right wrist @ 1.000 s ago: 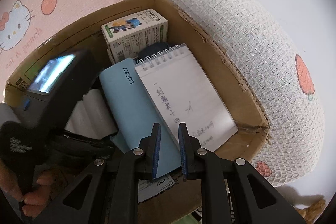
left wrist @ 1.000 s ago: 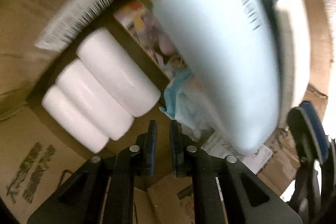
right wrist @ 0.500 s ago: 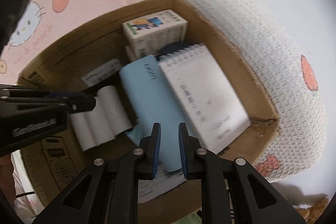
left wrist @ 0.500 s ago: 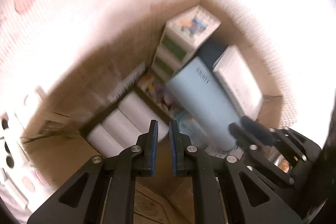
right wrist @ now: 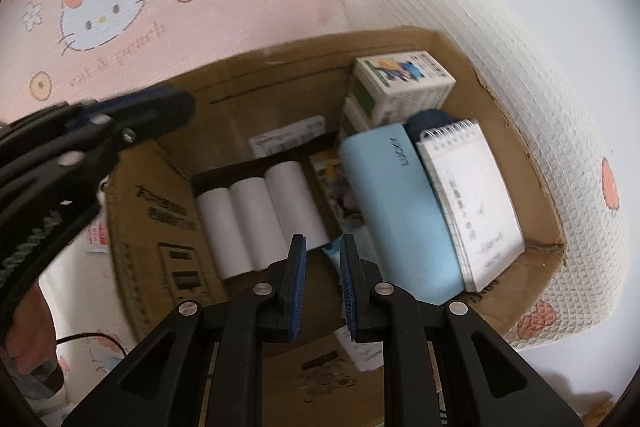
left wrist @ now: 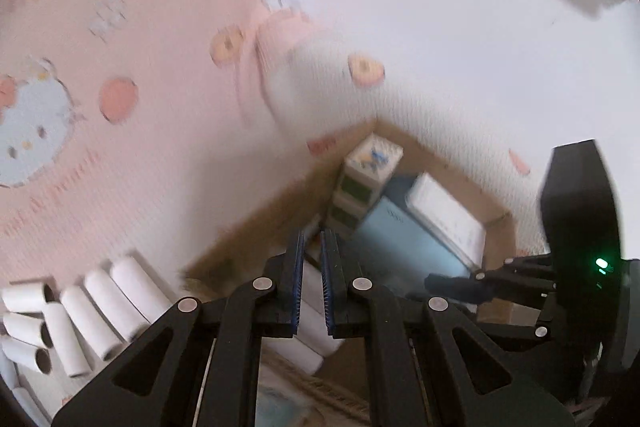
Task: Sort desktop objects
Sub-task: 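Move the open right gripper over the white tubes on the sheet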
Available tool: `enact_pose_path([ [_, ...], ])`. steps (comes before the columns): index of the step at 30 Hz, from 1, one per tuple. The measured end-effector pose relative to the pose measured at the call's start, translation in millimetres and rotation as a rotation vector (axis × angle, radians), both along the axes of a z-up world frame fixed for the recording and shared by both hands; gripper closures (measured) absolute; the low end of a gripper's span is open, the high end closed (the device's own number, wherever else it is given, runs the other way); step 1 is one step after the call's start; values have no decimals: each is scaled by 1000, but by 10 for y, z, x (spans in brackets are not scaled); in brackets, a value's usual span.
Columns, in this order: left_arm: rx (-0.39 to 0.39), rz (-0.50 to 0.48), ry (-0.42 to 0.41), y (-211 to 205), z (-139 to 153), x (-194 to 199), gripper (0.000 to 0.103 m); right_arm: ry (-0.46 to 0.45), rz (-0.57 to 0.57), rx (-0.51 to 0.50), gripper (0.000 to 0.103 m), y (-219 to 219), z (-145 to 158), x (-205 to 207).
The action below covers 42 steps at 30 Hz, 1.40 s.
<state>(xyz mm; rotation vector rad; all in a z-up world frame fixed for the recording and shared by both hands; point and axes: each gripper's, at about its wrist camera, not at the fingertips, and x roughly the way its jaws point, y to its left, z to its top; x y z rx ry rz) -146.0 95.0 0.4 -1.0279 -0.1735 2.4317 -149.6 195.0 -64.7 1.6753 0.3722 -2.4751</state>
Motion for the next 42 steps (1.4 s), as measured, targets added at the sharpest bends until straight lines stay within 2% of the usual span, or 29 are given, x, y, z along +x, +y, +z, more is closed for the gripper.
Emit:
enact_pose_path([
  [2, 43, 35, 29, -167, -26, 90, 93, 9, 14, 10, 89, -80, 56, 53],
  [5, 136, 102, 24, -501, -95, 235, 93, 20, 43, 25, 89, -204, 107, 139],
  [7, 153, 136, 24, -691, -132, 325, 93, 27, 86, 41, 89, -352, 106, 196],
  [13, 65, 275, 15, -1206, -344, 610, 93, 65, 180, 88, 89, -685, 228, 365],
  [16, 47, 324, -9, -1445, -481, 730, 93, 91, 222, 101, 89, -853, 281, 422],
  [20, -15, 389, -8, -1757, -566, 863, 93, 118, 291, 109, 89, -1097, 293, 517],
  [23, -41, 436, -7, -2022, -629, 987, 93, 142, 343, 54, 89, -1287, 237, 598],
  [25, -49, 473, -32, -2199, -715, 1064, 93, 142, 401, -48, 89, -1445, 127, 668],
  [27, -35, 508, -77, -2399, -841, 1145, 93, 93, 462, -190, 89, -1592, -61, 743],
  [30, -48, 576, -124, -2634, -998, 1255, 93, 1, 560, -294, 89, -1817, -334, 892],
  [32, -87, 612, -132, -2738, -1060, 1339, 93, -1, 610, -296, 89, -1961, -458, 990],
  [36, -124, 661, -167, -2947, -1173, 1473, 93, 82, 734, -347, 89, -2268, -605, 1207],
  [40, -81, 722, -206, -3207, -1256, 1558, 93, 108, 806, -425, 89, -2558, -771, 1300],
  [42, -34, 754, -244, -3362, -1320, 1556, 93, 125, 850, -444, 89, -2682, -860, 1329],
])
